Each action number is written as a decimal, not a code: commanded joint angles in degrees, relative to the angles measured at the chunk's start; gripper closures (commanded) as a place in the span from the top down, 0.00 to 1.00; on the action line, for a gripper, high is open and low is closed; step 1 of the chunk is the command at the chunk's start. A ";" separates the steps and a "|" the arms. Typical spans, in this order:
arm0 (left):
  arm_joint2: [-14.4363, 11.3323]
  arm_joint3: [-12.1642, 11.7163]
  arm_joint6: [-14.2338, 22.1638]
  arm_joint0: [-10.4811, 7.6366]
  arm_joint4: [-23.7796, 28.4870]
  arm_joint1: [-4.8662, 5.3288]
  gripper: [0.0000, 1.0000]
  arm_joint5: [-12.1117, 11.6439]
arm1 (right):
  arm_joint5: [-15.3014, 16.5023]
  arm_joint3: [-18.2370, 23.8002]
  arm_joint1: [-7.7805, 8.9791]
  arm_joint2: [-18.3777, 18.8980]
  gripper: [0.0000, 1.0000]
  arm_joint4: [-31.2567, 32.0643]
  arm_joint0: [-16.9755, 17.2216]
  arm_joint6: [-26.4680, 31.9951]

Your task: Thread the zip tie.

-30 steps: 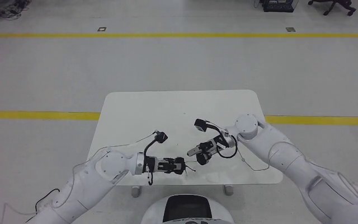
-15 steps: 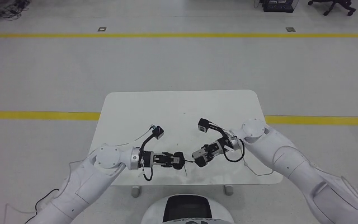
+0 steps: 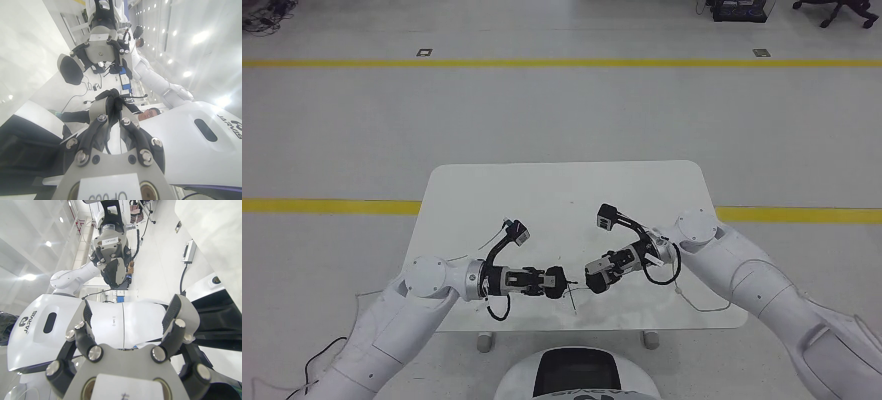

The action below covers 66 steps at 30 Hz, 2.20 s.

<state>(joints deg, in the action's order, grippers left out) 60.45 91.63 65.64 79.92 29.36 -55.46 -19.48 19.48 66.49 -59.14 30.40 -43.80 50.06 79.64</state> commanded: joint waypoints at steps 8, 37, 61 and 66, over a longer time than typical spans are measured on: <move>-0.62 -1.20 -1.63 0.03 3.57 -0.26 0.00 0.40 | 0.00 2.78 -0.21 0.20 1.00 -3.93 1.40 0.00; 0.04 -7.09 4.87 -0.86 16.06 -2.80 0.00 0.00 | 0.00 2.53 -1.25 9.58 1.00 -19.55 10.05 0.00; -3.31 -10.22 1.16 -1.64 29.21 -6.04 0.00 0.00 | 0.00 -0.88 -5.77 10.74 1.00 -27.61 13.51 0.00; -2.59 -10.80 1.22 -1.35 29.41 -6.75 0.00 0.00 | 0.00 -2.85 -6.94 10.12 1.00 -27.60 12.95 0.00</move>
<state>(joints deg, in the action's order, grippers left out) 57.76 80.94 66.82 78.51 58.75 -62.07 -19.48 19.48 63.91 -65.89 40.62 -71.31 63.11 79.64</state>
